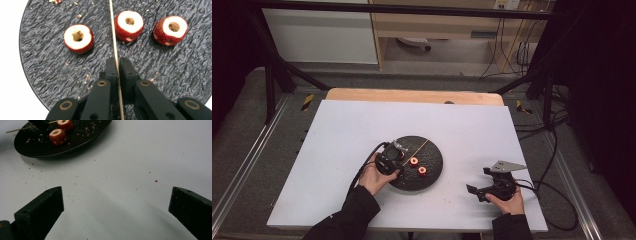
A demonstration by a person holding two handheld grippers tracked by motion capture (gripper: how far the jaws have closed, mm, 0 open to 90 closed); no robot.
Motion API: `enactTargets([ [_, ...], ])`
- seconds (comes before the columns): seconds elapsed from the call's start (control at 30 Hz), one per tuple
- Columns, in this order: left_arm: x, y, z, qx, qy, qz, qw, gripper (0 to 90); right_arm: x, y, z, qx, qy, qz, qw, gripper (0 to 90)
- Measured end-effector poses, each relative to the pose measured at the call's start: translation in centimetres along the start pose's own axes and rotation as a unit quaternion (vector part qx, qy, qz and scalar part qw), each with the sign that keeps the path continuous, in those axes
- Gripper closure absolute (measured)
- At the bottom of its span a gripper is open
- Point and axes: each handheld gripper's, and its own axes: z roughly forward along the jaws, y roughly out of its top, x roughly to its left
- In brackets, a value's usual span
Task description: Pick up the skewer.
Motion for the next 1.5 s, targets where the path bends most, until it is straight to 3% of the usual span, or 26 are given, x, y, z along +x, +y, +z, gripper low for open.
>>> enactTargets([
  [0.3, -0.2, 0.0, -0.1, 0.001, 0.006, 0.002, 1.0, 87.7, 0.0, 0.0, 0.0, 0.001, 0.001, 0.001, 1.0, 0.6],
  [0.6, -0.2, -0.3, -0.7, -0.014, 0.007, 0.002, 0.9999, 87.9, 0.0, 0.0, 0.0, 0.0, 0.0, 0.002, 1.0, 0.6],
  [1.03, 0.7, -2.2, -2.6, -0.059, -0.004, -0.009, 0.9982, 88.0, 0.0, 0.0, 0.1, 0.003, -0.003, 0.004, 1.0, 0.6],
  [1.5, 1.6, -5.4, -4.6, -0.113, -0.023, -0.018, 0.9932, 88.0, 0.0, 0.0, 0.1, 0.008, -0.007, 0.003, 0.9999, 0.6],
])
